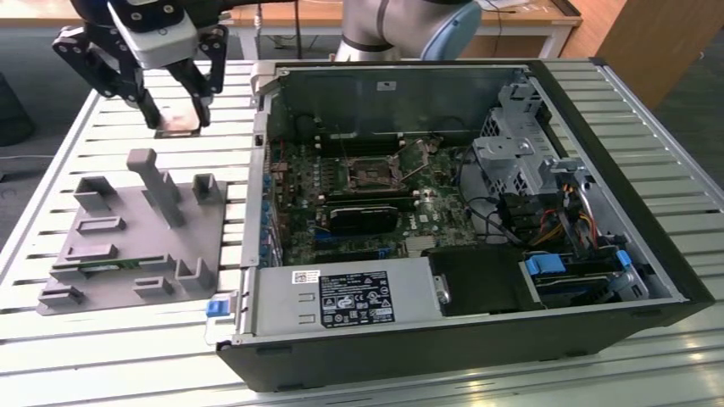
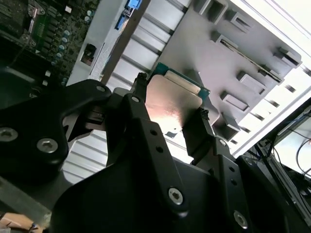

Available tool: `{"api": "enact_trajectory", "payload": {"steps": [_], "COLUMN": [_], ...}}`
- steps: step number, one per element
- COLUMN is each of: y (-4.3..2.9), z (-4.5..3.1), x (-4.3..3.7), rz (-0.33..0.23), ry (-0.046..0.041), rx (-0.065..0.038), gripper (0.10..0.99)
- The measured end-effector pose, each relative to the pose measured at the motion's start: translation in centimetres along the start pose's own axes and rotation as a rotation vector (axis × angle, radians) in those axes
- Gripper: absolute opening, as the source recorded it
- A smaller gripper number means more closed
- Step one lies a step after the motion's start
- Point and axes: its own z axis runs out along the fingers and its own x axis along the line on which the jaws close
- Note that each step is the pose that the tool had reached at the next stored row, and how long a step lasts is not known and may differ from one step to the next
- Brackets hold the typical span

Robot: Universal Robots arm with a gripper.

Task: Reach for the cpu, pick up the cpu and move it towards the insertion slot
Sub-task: 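Pick up the cpu and move it towards the insertion slot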

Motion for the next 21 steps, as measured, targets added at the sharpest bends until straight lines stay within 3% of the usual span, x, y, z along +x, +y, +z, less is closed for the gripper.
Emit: {"api": "enact_trajectory", "payload": {"steps": [21], "y": [-0.13], "z": [0.0], "x": [-7.32], "rz": [0.0], "ry": [-0.0001], "rx": [-0.002], "gripper": [0.545]}}
